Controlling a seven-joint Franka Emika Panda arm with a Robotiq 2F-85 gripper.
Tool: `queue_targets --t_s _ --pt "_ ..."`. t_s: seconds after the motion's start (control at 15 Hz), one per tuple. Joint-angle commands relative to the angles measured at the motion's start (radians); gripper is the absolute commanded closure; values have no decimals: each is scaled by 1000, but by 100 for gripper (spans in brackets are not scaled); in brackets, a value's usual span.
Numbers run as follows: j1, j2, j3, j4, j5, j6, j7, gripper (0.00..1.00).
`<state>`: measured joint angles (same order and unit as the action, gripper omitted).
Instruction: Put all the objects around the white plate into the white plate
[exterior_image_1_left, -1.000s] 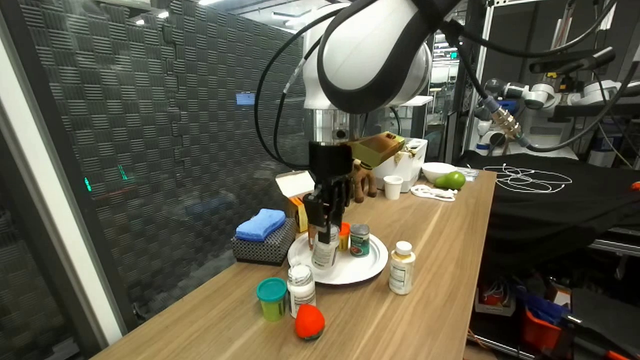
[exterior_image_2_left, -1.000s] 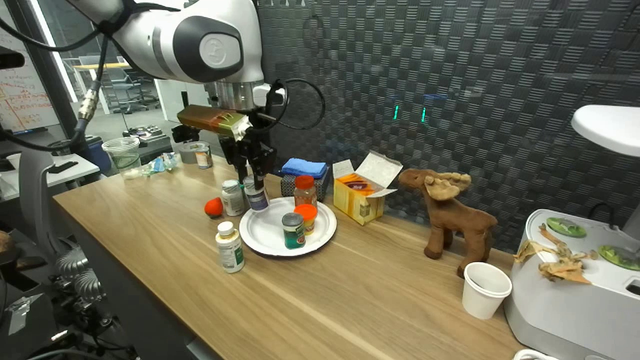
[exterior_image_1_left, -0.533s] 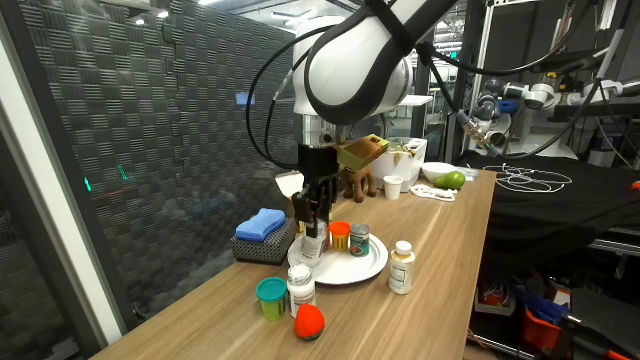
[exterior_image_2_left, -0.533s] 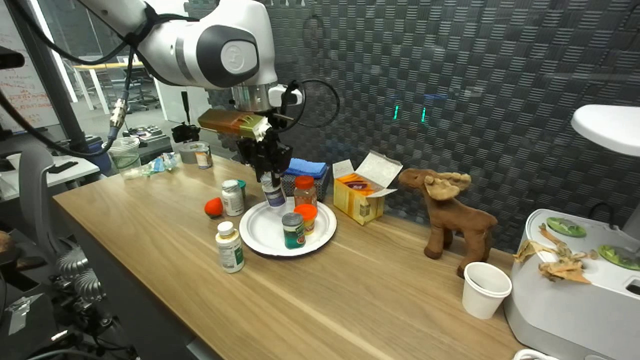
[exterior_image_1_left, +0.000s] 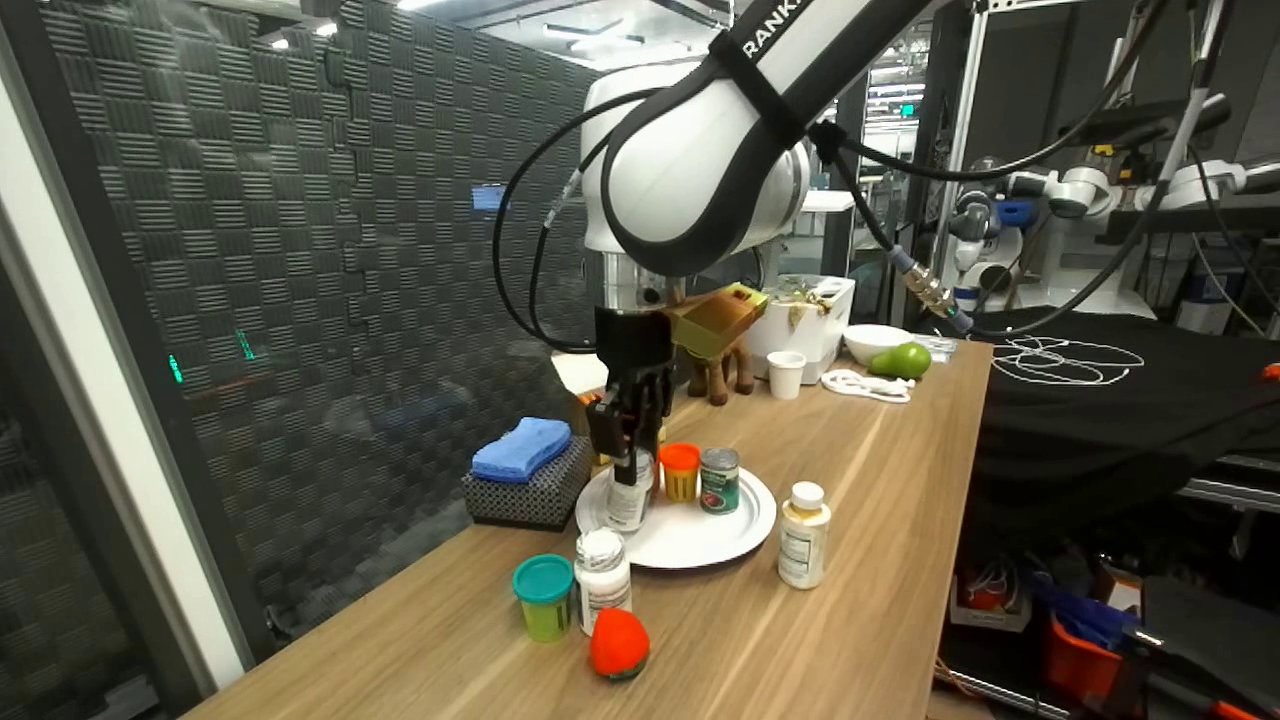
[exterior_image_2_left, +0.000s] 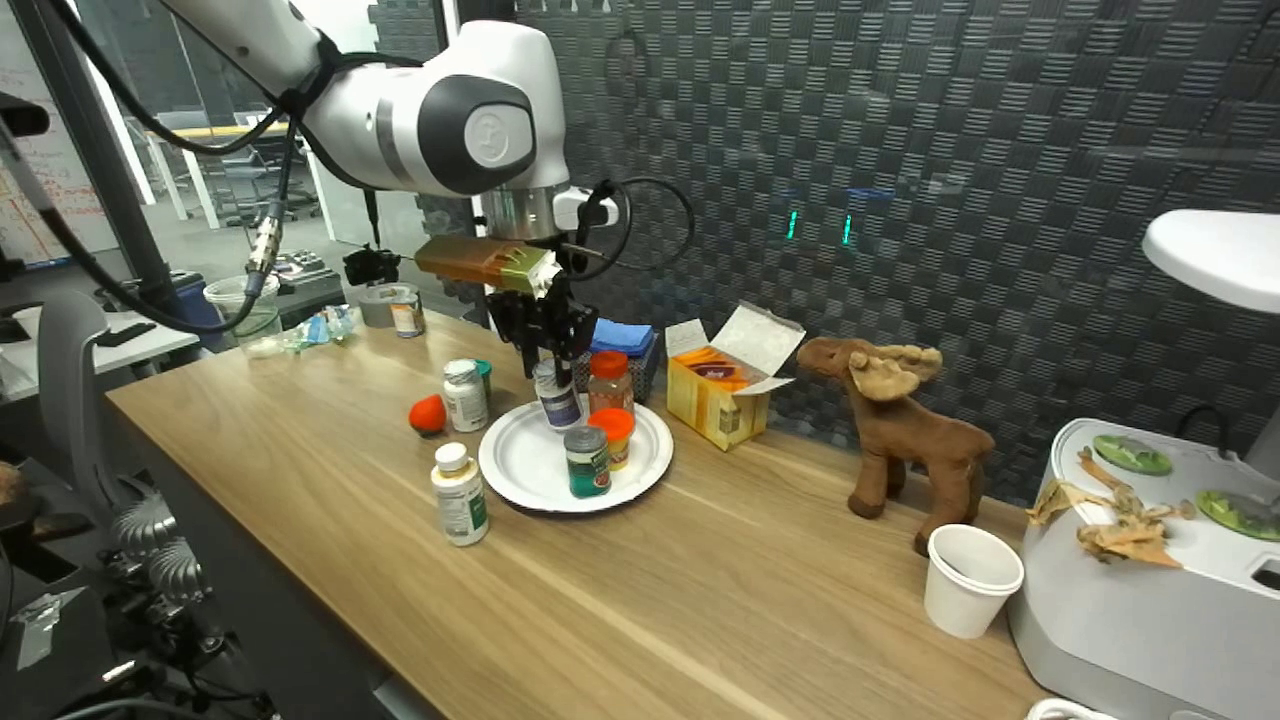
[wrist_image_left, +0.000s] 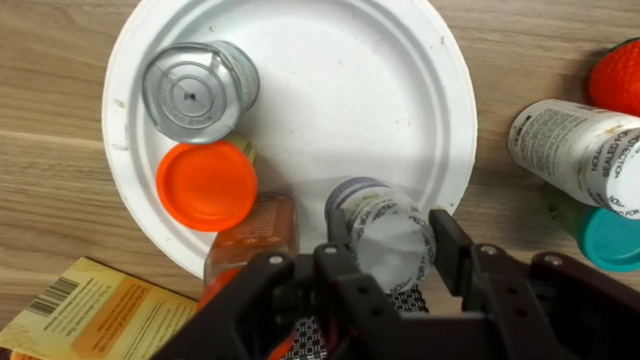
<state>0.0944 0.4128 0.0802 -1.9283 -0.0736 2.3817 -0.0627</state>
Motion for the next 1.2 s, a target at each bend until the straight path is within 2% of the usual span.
queue_targets --t_s 0.0,0.07,0.13,0.2,0.33,0.53,0.87,1.13 --pt "-5 20 2 41 2 -22 -26 81" --pt "-7 23 3 43 4 -23 -30 80" --pt "-8 23 3 45 5 -26 -33 71" --pt "-10 23 4 49 6 -33 -38 31" --pt "-10 18 2 46 3 -30 -39 23" --pt "-11 -6 1 35 3 -28 -37 1" --pt "-13 -105 1 -35 12 -44 -20 0" --pt "-33 -275 17 -188 100 -85 -31 0"
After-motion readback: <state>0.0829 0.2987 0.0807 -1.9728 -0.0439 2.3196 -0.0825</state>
